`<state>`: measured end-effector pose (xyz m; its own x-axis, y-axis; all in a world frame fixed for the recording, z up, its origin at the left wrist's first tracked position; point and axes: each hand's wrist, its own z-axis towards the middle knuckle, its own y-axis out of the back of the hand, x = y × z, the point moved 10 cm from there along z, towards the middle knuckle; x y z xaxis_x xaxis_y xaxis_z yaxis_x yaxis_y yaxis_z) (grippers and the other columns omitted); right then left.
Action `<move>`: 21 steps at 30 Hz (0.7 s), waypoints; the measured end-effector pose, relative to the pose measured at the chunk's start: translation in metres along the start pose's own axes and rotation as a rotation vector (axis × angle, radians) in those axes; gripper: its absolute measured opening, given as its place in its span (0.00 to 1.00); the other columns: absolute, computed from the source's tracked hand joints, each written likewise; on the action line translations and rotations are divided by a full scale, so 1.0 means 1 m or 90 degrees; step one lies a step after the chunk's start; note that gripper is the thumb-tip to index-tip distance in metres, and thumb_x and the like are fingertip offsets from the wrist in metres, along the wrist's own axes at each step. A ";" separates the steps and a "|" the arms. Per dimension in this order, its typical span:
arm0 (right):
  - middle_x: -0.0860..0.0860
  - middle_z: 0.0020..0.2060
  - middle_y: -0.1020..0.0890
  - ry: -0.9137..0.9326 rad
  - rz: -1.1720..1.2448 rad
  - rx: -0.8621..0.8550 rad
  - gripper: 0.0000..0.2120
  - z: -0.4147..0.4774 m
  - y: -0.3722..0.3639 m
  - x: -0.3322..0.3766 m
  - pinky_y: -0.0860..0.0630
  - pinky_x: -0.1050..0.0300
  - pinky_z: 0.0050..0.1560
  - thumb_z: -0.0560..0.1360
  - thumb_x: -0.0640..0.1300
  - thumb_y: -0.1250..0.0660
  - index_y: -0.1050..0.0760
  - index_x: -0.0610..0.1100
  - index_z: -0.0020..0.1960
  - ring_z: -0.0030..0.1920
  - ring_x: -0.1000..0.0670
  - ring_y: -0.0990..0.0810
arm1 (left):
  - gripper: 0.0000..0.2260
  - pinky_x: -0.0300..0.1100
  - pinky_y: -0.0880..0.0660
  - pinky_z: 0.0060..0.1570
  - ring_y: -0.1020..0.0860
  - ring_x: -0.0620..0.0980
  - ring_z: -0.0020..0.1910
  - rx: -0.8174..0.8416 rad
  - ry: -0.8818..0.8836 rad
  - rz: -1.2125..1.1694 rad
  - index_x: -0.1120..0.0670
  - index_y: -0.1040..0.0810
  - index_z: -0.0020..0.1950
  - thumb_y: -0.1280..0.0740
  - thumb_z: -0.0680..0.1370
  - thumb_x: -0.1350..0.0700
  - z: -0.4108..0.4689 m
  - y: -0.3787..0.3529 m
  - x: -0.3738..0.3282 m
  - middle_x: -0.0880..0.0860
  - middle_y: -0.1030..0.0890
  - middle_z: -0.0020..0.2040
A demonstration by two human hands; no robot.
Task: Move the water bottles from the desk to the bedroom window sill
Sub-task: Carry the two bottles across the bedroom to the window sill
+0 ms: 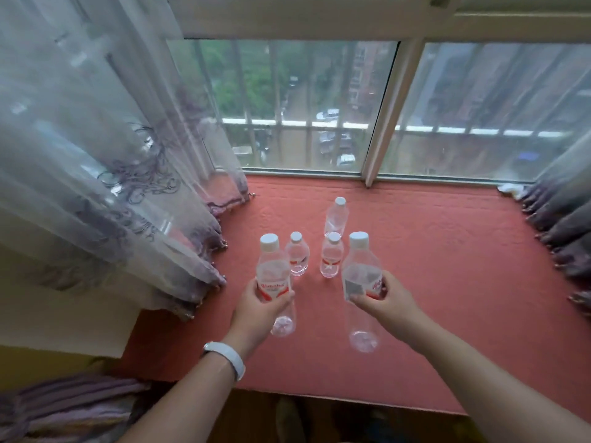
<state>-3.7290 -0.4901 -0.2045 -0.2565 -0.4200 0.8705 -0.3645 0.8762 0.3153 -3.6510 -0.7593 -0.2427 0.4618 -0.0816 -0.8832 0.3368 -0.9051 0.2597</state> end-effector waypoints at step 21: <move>0.54 0.53 0.19 -0.036 -0.054 -0.041 0.23 0.089 -0.048 -0.092 0.23 0.55 0.55 0.67 0.42 0.21 0.29 0.60 0.52 0.52 0.56 0.19 | 0.26 0.40 0.23 0.50 0.19 0.43 0.48 0.035 0.013 0.054 0.48 0.26 0.58 0.19 0.65 0.59 0.100 -0.052 0.081 0.48 0.17 0.51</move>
<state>-3.7672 -0.5145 -0.3332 -0.2785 -0.5047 0.8171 -0.3297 0.8493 0.4123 -3.7129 -0.7608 -0.3669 0.5040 -0.1503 -0.8505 0.2504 -0.9170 0.3104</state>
